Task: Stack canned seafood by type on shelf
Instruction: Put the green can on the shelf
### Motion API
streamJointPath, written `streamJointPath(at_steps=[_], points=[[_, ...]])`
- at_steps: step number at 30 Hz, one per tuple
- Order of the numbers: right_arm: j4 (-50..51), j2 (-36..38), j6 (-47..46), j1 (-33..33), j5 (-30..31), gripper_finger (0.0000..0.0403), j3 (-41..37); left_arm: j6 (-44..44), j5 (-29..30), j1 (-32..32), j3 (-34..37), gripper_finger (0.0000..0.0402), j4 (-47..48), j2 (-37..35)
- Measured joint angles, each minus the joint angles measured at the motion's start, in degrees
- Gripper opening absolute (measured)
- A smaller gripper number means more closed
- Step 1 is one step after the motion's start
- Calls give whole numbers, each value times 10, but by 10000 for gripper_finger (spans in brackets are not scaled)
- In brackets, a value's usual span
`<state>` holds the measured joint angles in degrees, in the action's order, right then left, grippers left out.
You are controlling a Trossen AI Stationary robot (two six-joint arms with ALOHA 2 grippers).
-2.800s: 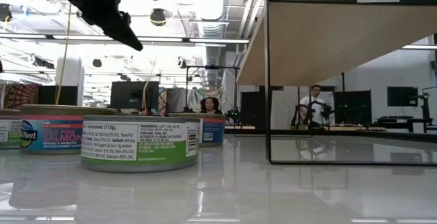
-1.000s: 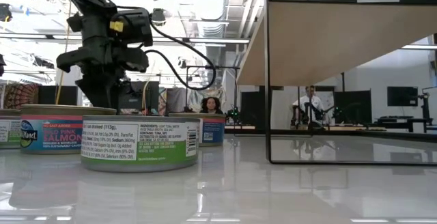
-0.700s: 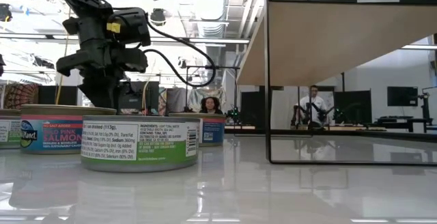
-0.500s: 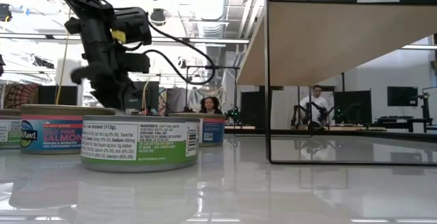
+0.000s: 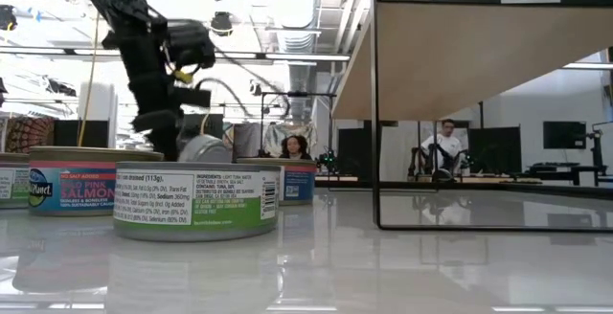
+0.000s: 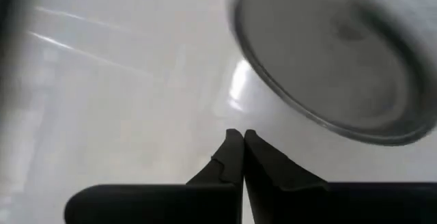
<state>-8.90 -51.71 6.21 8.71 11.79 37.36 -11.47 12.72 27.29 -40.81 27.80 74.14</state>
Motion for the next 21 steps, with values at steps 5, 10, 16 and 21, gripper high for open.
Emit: streamJointPath(at_steps=[5,10,16,21], points=[[-2,1,1,-9,0,295,0,31,70,-28,-35,5,-20,-66],[-1,4,0,-14,0,295,0,89,110,-61,-37,71,-62,-82],[-2,-1,-8,-14,0,295,0,166,111,-66,-37,220,-166,-34],[-3,-1,-16,-8,0,295,0,215,117,-54,-73,307,-92,9]])
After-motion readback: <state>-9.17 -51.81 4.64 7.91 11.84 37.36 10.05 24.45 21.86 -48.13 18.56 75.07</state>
